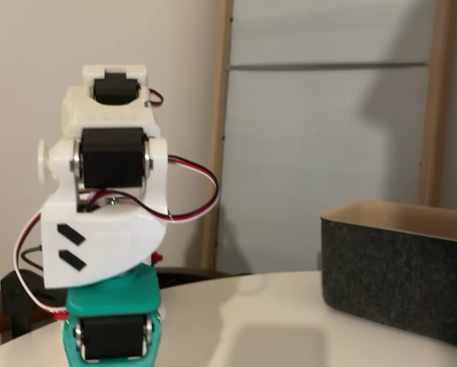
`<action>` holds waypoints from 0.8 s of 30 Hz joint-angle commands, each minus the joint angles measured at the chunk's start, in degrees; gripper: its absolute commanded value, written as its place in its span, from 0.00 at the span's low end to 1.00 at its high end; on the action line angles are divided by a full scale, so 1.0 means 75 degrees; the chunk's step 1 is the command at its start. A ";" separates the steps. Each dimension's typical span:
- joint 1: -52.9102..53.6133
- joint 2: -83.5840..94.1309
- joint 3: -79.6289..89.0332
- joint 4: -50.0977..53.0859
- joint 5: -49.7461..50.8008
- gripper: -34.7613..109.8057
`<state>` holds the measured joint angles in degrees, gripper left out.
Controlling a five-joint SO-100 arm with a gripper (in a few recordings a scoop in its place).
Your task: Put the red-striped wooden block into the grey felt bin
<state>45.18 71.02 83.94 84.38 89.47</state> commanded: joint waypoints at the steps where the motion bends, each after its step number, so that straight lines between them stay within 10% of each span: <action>1: 0.0035 -0.0023 -0.0082 0.0188 0.0094 0.47; 24: -0.0164 -0.0949 -0.0105 0.0129 0.0082 0.42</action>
<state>43.77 63.98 83.67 84.38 89.74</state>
